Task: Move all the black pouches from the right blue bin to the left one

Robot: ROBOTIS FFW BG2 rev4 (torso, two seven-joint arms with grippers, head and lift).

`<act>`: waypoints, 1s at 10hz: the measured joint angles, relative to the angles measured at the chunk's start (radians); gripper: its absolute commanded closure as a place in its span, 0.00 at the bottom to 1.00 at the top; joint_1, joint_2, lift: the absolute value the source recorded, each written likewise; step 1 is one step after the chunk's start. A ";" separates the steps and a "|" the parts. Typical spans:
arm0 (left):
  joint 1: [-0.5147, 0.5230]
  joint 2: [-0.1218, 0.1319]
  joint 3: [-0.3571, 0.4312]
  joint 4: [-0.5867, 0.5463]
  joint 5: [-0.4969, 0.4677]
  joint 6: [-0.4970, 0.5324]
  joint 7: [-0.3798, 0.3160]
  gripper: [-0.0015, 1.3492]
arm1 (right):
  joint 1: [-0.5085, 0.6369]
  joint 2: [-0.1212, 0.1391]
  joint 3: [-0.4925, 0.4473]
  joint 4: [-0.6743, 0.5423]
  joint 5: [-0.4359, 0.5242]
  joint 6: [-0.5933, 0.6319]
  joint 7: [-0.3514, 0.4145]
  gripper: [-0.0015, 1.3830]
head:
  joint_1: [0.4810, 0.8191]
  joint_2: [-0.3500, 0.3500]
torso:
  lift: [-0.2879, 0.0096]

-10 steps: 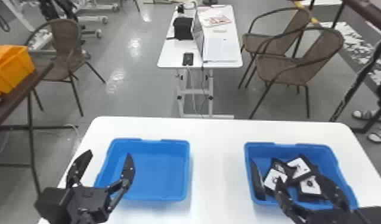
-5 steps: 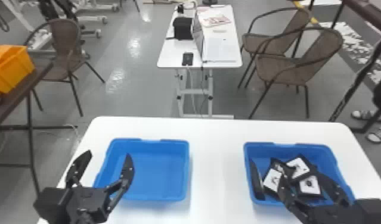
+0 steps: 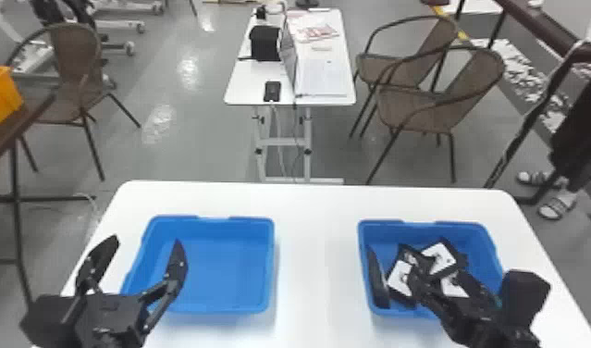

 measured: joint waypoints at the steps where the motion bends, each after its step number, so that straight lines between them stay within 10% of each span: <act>1: 0.000 0.000 0.000 0.001 0.000 0.000 0.000 0.16 | -0.038 -0.002 0.000 0.043 -0.006 0.020 0.000 0.12 | 0.63 0.51 | 1.00; 5: -0.009 -0.001 0.002 0.003 0.003 0.010 -0.011 0.16 | -0.213 -0.050 0.000 0.237 -0.012 0.127 0.040 0.11 | 0.63 0.50 | 1.00; 10: -0.016 -0.033 0.020 0.014 -0.007 0.004 -0.044 0.16 | -0.303 -0.043 0.024 0.421 0.005 0.093 0.051 0.21 | 0.63 0.53 | 1.00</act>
